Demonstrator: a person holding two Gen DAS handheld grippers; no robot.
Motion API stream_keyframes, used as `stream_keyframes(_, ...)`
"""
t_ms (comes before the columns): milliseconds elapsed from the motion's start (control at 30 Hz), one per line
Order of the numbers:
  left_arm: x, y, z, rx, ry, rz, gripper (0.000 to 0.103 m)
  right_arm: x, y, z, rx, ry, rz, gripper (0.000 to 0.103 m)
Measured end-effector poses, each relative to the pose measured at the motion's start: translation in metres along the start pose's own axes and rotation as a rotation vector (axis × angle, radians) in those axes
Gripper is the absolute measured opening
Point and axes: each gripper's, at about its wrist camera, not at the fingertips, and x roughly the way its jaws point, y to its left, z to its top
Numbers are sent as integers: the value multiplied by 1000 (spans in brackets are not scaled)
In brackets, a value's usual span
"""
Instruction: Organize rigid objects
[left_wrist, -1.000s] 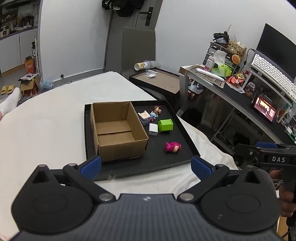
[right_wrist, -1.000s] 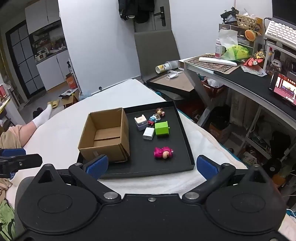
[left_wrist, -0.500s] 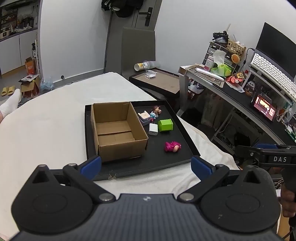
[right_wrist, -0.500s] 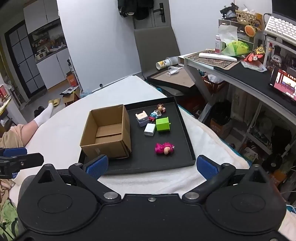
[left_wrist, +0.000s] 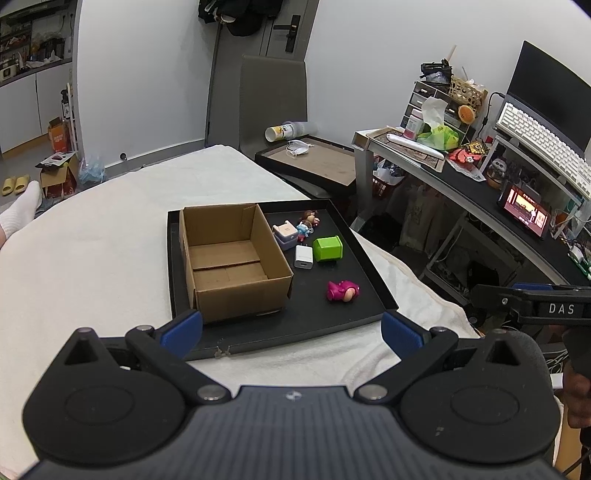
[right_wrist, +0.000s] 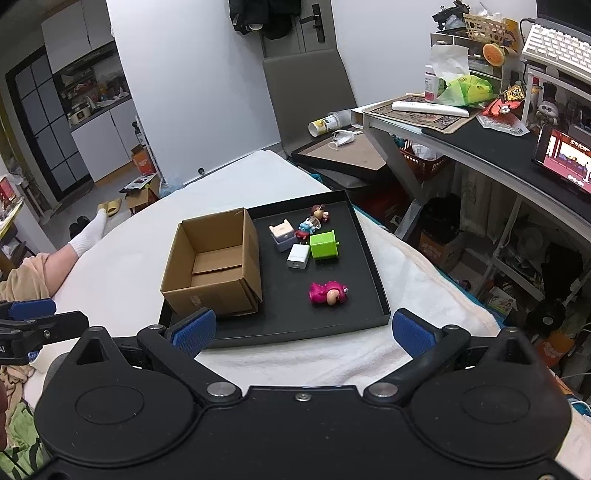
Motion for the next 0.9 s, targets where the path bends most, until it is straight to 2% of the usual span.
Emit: stream_keyframes(900, -1, -2, -3, 8, 0, 4, 102, 0, -2, -2, -2, 10, -7, 103)
